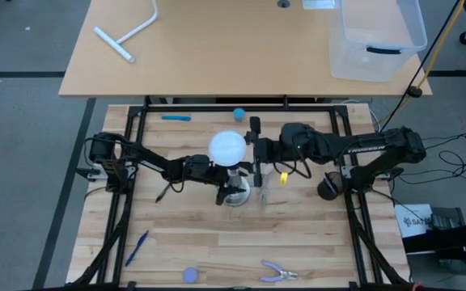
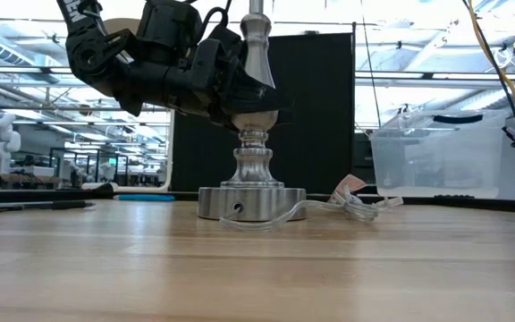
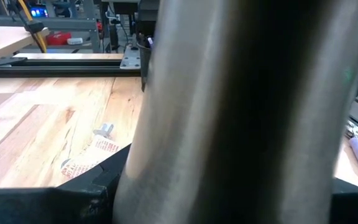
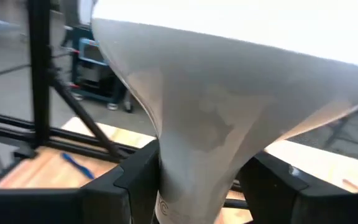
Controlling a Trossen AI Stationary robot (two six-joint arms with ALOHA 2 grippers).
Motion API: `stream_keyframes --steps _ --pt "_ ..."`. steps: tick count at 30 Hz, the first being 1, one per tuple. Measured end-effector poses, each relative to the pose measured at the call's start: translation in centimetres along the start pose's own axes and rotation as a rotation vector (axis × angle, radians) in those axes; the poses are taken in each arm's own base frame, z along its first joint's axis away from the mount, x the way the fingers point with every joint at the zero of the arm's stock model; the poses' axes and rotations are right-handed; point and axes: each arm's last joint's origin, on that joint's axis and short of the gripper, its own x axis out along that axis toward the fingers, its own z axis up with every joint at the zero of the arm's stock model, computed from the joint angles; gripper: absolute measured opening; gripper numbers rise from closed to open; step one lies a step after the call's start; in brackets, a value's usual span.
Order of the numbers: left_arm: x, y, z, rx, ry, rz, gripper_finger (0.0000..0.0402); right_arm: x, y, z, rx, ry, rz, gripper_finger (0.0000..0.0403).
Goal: Screw lightbulb
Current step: Remove the lightbulb from the lamp
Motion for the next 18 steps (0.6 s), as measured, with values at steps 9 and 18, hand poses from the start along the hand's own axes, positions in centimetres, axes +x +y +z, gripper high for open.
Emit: stream_keyframes --steps 9,18 --pt "0.0 0.0 0.0 0.001 0.003 -0.001 0.0258 0.1 -0.5 -0.4 0.044 0.010 0.033 0.0194" --pt "0.0 0.0 0.0 0.002 0.003 -0.002 0.0258 -0.3 1.5 0.3 0.014 0.038 -0.081 0.0236"
